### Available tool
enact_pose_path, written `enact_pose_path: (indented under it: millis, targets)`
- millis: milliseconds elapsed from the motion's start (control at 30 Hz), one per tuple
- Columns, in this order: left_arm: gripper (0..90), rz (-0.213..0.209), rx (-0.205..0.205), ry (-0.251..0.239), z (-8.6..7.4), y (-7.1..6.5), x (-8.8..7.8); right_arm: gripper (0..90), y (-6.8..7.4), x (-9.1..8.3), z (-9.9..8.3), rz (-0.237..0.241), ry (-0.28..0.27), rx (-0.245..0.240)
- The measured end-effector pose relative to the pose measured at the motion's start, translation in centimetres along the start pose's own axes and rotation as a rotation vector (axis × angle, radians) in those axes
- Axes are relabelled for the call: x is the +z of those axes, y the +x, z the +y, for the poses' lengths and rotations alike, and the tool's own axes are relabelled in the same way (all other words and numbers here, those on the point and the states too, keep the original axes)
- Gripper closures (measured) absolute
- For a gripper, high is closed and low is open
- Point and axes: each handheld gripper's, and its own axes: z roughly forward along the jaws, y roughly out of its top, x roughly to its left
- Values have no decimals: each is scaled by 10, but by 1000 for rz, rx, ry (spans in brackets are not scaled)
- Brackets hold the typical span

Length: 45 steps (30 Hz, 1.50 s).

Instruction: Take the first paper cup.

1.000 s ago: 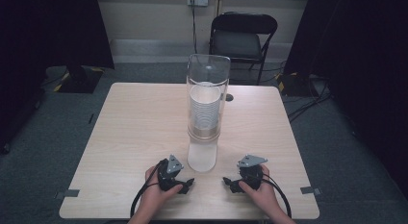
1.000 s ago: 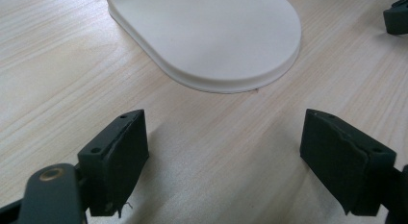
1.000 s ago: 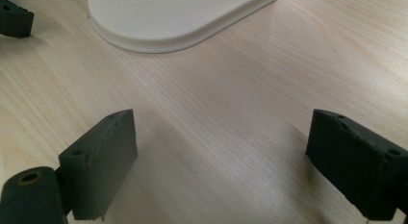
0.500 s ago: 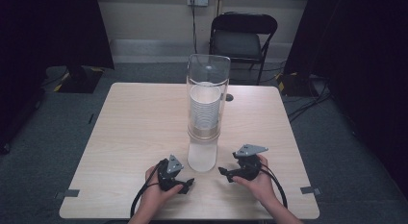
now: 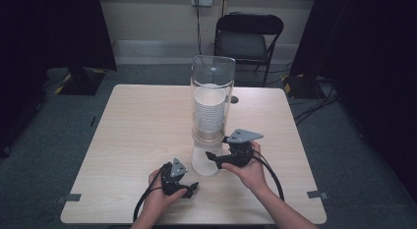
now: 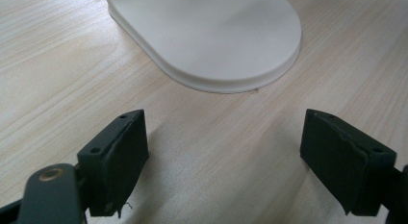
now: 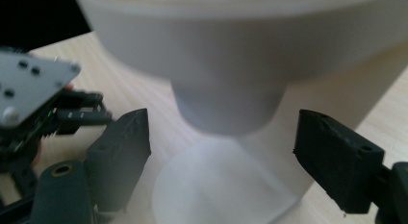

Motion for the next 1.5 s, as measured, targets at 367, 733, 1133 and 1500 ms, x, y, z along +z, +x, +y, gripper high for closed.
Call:
enact_pose_path:
  millis: [367,733,1133,1500]
  targets:
    - [166,-1,0,0,0,0,0,350,-2,19,7,-11,-93,-16]
    - [166,-1,-4,-2,0,0,0,377,-2,32,-21,-13,40,-20]
    - [162,-2,-2,3,0,0,0,363,0,13,-81,62,176,-28]
    - [217,28,-38,-33,0,3,-7,358,16,3,-85,129,172,-82]
